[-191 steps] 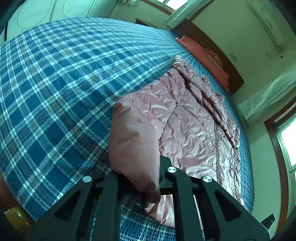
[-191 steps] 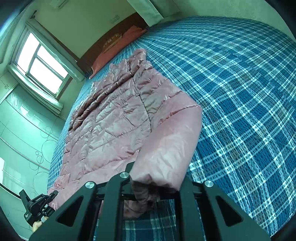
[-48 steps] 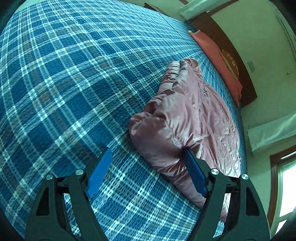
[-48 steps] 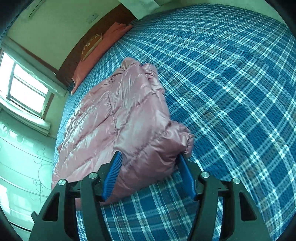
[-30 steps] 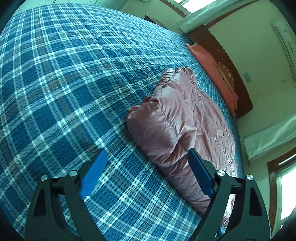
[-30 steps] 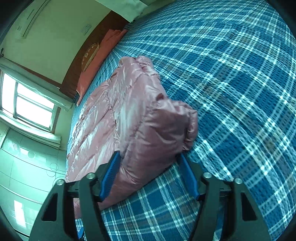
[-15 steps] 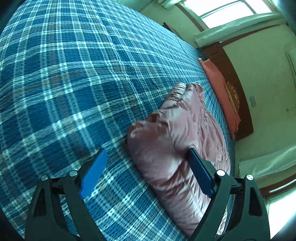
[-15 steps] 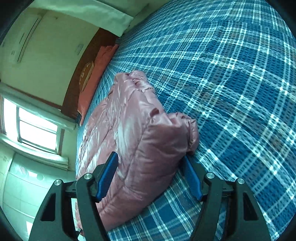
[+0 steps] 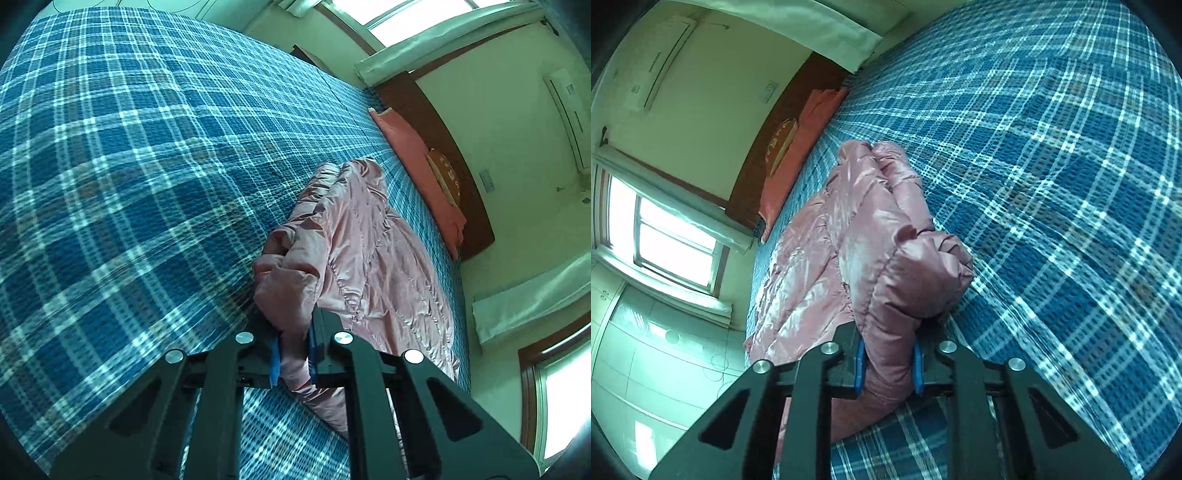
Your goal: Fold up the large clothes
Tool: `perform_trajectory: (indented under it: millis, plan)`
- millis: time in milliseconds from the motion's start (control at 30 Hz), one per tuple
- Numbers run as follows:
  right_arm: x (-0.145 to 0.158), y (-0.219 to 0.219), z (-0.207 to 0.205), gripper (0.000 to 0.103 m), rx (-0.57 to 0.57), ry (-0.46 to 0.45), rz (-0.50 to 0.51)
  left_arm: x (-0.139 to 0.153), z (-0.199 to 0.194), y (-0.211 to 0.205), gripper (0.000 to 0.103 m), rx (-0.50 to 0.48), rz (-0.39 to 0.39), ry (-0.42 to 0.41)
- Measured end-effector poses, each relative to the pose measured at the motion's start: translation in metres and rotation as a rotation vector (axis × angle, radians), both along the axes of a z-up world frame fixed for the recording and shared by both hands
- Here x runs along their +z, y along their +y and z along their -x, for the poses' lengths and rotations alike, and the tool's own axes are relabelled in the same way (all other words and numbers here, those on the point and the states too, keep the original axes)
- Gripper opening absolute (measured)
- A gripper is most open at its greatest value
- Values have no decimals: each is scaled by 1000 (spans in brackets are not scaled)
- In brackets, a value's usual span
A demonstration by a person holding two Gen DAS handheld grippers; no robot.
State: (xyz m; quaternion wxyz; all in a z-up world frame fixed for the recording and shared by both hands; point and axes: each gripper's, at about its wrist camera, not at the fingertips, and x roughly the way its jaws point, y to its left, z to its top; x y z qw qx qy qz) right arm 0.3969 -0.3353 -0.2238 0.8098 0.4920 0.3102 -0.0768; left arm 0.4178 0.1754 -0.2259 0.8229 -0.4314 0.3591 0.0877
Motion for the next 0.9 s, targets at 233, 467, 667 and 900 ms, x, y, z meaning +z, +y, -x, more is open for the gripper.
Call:
perform_trajectory:
  millis: [233, 467, 667, 900]
  plan:
    - [8, 4, 59, 18, 58, 18, 3, 17, 23, 11, 10, -31, -11, 25]
    - [4, 13, 136, 18, 95, 49, -15, 34, 52, 28, 10, -42, -14, 54]
    - [4, 21, 184, 18, 117, 64, -23, 38, 77, 39, 10, -57, -29, 73]
    - [1, 23, 191, 18, 134, 65, -10, 30, 70, 38, 11, -74, -61, 84]
